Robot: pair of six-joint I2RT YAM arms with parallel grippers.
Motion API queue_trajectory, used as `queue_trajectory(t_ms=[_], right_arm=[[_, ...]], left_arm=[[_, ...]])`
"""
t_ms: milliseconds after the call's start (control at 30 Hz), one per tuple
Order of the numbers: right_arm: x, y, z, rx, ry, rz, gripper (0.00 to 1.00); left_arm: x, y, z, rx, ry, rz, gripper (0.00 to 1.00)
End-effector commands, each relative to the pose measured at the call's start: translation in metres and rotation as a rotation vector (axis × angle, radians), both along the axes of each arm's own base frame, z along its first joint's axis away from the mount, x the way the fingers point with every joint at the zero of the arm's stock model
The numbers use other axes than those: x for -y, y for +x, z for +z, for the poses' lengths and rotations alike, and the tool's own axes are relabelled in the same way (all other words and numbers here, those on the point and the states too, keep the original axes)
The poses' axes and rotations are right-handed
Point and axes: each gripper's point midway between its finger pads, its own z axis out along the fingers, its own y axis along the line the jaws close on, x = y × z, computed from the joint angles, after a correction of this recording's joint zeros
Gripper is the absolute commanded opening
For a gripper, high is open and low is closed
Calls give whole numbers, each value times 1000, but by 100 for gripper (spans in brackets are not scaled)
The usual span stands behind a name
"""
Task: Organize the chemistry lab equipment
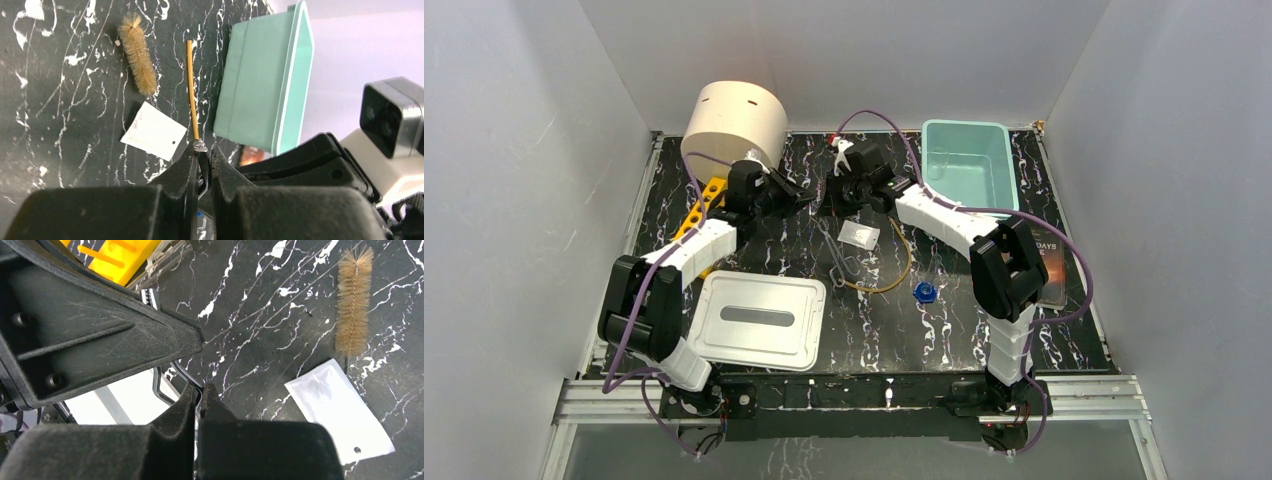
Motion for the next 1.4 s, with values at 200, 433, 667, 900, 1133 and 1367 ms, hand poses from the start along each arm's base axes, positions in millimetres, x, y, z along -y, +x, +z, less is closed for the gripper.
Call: queue_trajectory(t_ms=[200, 433, 667, 900, 1133, 1367], right_arm=[[11, 14, 53, 70, 73, -14, 29], [28, -1, 98, 159, 182, 95, 69], [33, -28, 89, 137, 189, 165, 83], [25, -30, 78, 118, 160, 133, 87], [17, -22, 67, 67, 181, 84, 69], [18, -16, 57, 82, 153, 74, 44]], left_arm=[[14, 3, 53, 178, 10, -124, 0], [14, -2, 76, 193, 29, -163, 0], [14, 4, 115, 199, -14, -137, 0], [19, 3, 126, 151, -80, -132, 0], [23, 0, 128, 132, -167, -147, 0], [25, 1, 125, 123, -175, -152, 0]])
